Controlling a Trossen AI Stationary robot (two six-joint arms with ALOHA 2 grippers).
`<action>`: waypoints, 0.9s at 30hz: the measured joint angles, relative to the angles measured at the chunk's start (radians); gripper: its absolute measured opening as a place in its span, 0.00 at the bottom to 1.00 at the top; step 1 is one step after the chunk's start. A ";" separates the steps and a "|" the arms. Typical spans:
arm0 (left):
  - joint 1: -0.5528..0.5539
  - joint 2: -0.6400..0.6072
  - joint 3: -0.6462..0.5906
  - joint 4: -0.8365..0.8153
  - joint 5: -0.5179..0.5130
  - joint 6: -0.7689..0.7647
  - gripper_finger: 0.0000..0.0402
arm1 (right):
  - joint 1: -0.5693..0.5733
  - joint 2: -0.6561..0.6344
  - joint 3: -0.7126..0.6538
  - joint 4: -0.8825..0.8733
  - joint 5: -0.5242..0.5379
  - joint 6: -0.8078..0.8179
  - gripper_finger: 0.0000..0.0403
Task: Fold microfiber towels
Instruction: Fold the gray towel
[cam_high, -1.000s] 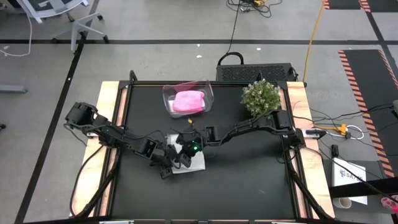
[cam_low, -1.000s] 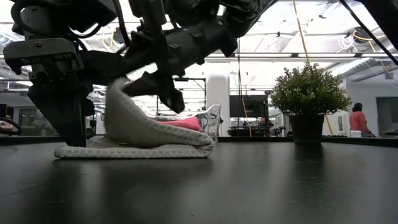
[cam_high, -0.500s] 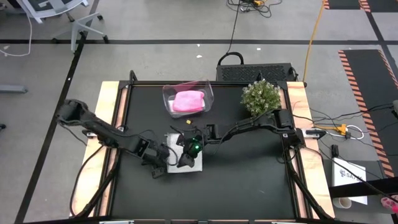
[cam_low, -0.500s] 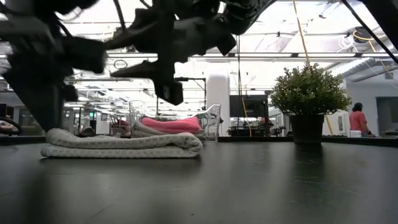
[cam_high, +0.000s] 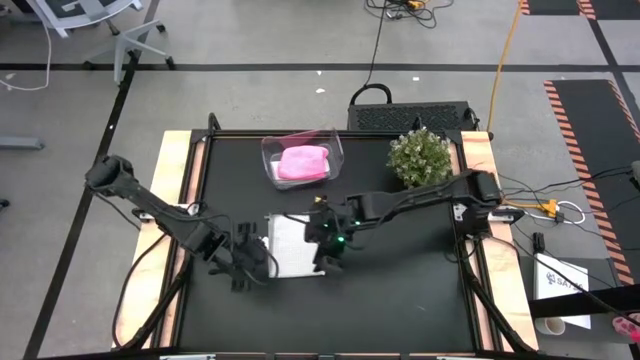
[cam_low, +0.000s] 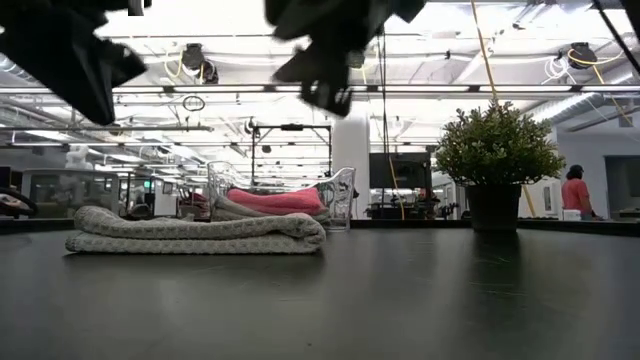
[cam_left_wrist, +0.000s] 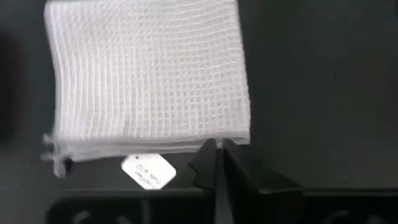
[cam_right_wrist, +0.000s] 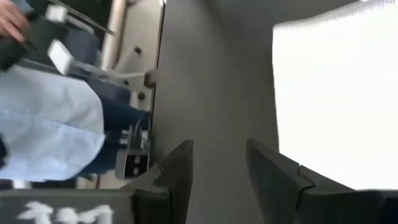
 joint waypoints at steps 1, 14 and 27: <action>0.000 0.012 0.023 -0.015 0.006 0.043 0.04 | 0.010 -0.022 0.000 -0.038 0.023 -0.010 0.35; 0.023 0.219 0.133 -0.008 0.152 0.115 0.17 | 0.162 -0.047 0.000 -0.143 0.230 -0.317 0.38; -0.032 0.365 0.134 0.070 0.035 0.153 0.26 | 0.191 0.071 0.000 -0.115 0.472 -0.751 0.40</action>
